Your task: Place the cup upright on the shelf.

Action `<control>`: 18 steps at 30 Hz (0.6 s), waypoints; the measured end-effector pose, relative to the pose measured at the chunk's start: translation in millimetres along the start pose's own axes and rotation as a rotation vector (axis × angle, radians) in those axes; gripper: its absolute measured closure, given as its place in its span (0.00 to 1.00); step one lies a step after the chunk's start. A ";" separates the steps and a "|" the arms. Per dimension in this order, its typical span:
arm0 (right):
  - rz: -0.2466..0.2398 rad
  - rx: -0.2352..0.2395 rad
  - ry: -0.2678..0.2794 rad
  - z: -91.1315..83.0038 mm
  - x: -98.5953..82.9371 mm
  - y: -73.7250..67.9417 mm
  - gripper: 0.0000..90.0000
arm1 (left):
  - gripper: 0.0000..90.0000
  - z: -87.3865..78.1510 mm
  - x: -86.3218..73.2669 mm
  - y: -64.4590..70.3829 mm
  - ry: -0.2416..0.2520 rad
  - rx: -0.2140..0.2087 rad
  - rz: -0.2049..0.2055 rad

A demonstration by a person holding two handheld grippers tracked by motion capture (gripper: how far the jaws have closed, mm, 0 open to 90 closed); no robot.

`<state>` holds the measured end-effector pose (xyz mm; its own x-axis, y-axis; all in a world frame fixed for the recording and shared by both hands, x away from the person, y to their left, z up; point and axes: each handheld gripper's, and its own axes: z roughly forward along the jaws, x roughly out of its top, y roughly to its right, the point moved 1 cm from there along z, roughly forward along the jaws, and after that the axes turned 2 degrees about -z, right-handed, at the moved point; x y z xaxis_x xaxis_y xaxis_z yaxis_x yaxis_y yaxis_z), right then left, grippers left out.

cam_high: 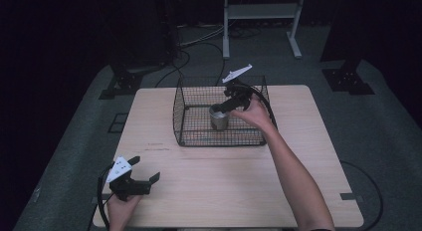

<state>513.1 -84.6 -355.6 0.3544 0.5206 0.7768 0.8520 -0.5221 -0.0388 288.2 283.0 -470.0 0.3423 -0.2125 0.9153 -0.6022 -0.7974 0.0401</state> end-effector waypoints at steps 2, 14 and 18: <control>-0.007 0.003 0.002 -4.2 2.9 -4.4 0.10 | 0.00 -0.6 -0.7 0.0 0.000 0.000 -0.002; -0.011 0.003 -0.010 -21.8 1.1 -10.7 0.10 | 0.00 -1.6 -1.4 -1.6 -0.003 0.006 -0.004; -0.002 0.010 0.000 -25.3 -5.0 -10.5 0.10 | 0.00 -1.6 -1.2 -1.7 0.003 0.003 -0.007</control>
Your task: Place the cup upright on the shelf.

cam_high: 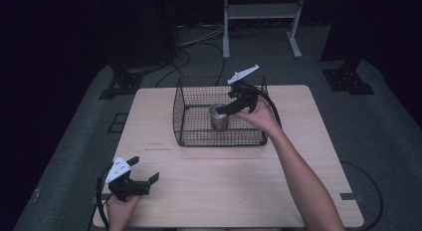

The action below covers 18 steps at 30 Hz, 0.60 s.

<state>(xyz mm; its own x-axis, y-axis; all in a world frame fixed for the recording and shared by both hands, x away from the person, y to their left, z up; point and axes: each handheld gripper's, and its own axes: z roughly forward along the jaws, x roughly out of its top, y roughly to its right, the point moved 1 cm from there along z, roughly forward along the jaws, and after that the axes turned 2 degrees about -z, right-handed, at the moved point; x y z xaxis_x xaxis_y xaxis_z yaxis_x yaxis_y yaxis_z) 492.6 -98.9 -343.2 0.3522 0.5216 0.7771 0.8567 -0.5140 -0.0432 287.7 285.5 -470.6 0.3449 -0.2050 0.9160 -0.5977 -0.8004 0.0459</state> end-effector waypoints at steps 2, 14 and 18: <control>-0.002 0.012 -0.010 -2.1 -3.3 -0.7 0.10 | 0.00 0.4 0.5 0.3 -0.006 0.000 0.003; 0.000 0.005 0.023 -22.2 -16.7 -3.8 0.10 | 0.00 0.6 0.2 2.1 0.003 0.000 0.005; 0.004 0.004 0.038 -31.4 -19.9 -5.7 0.10 | 0.00 0.4 -0.1 2.2 0.000 -0.001 0.006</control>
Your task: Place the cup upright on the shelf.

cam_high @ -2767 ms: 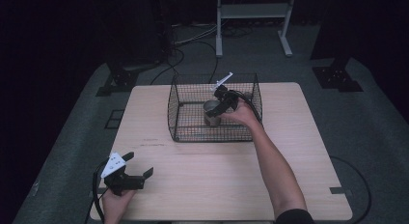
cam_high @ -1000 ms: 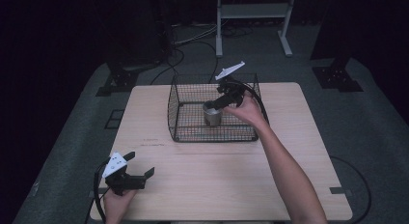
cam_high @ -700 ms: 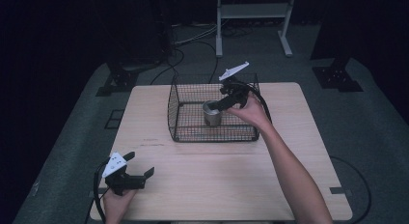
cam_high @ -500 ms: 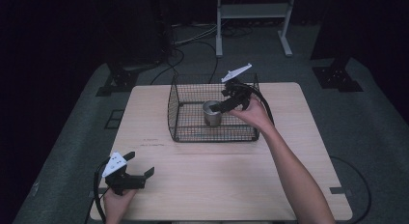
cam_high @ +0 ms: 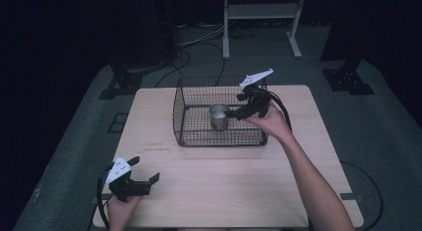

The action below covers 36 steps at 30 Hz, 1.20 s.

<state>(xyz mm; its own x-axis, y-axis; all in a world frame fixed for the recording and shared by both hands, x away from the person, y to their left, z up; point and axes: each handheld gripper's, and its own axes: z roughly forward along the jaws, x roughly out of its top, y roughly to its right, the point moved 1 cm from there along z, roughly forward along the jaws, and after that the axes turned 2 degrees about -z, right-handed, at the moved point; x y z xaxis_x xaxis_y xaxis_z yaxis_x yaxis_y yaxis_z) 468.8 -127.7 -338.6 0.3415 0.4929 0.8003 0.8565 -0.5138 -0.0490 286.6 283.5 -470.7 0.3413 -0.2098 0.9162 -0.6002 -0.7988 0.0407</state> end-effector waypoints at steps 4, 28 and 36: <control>-0.006 -0.001 0.003 -8.8 -3.9 -2.5 0.10 | 0.00 0.5 0.0 -0.2 -0.003 -0.001 0.001; 0.009 -0.006 -0.002 -37.8 -54.9 -13.4 0.10 | 0.00 1.0 1.2 0.6 0.006 0.000 0.000; 0.014 -0.025 0.010 -53.9 -63.8 -13.2 0.10 | 0.00 2.0 1.4 1.1 0.001 -0.002 0.003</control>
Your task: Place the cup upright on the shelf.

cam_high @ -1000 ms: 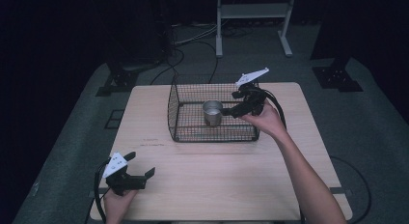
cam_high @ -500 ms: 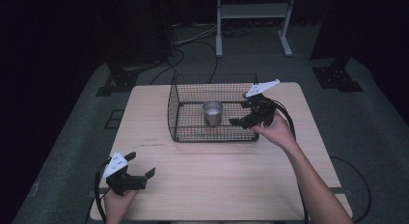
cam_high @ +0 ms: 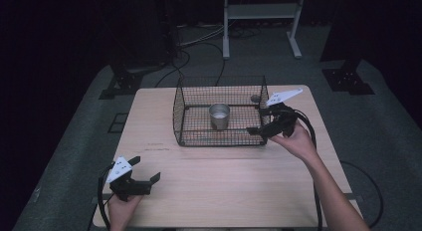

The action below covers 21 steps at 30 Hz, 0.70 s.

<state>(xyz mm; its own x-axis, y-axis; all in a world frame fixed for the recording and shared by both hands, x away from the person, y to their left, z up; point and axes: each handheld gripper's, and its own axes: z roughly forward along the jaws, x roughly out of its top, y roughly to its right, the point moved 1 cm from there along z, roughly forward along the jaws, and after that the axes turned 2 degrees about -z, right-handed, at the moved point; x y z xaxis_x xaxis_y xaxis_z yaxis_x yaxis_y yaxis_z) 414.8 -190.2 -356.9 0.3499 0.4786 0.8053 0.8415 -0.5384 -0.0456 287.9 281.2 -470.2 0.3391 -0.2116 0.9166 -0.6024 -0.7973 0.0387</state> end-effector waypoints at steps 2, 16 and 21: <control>-0.001 0.000 0.000 -4.4 -1.3 -0.3 0.10 | 0.00 0.2 -0.1 0.0 0.001 0.003 0.002; 0.030 -0.025 0.012 -21.4 -27.3 3.3 0.10 | 0.00 0.7 -0.7 0.7 -0.004 0.001 0.002; 0.048 -0.026 0.012 -22.4 -38.6 5.7 0.10 | 0.00 -0.6 -1.4 -0.7 -0.001 0.004 -0.006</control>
<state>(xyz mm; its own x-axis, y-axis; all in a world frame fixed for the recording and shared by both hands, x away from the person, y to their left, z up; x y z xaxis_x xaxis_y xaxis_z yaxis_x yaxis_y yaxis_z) 397.0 -227.3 -375.0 0.3847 0.4431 0.8097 0.8127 -0.5785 -0.0695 287.4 282.4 -471.2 0.3432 -0.2077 0.9160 -0.5976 -0.8007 0.0424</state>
